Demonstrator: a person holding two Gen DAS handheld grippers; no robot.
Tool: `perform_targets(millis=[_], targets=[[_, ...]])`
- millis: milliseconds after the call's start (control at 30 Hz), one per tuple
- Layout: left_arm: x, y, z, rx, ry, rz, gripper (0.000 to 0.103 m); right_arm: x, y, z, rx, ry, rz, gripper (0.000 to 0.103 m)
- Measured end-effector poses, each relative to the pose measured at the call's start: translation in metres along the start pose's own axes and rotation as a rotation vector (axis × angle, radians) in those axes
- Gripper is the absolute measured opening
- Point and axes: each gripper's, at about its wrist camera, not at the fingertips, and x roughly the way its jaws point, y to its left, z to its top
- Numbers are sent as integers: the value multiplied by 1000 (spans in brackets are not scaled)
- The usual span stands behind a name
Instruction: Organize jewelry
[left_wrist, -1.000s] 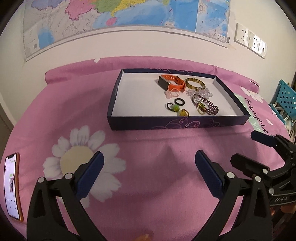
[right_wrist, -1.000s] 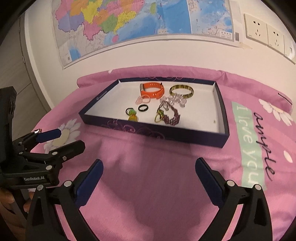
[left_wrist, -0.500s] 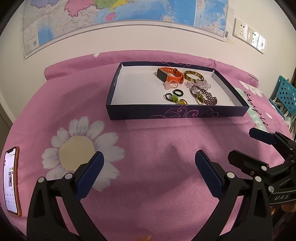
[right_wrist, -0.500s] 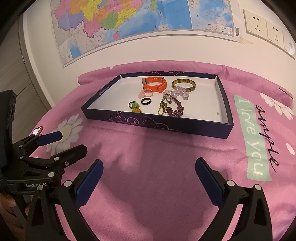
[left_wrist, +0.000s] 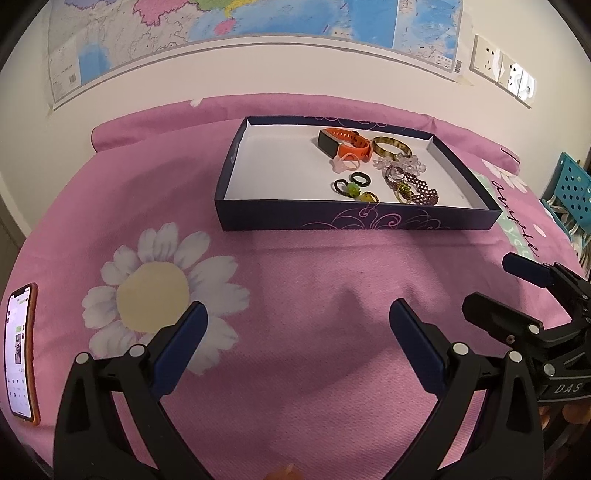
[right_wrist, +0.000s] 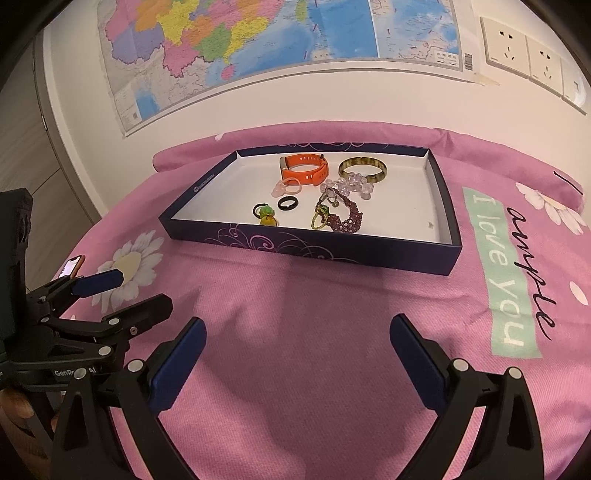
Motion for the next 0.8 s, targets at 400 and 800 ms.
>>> perform_targets(millis=[400,800], targets=[[1,-1,-2,3,5,-3,97,-1,-2,1,3,-7,-1,96],[1,-2,-2,6,2,0,97,-1,-2,0,5,-5,-1,96]])
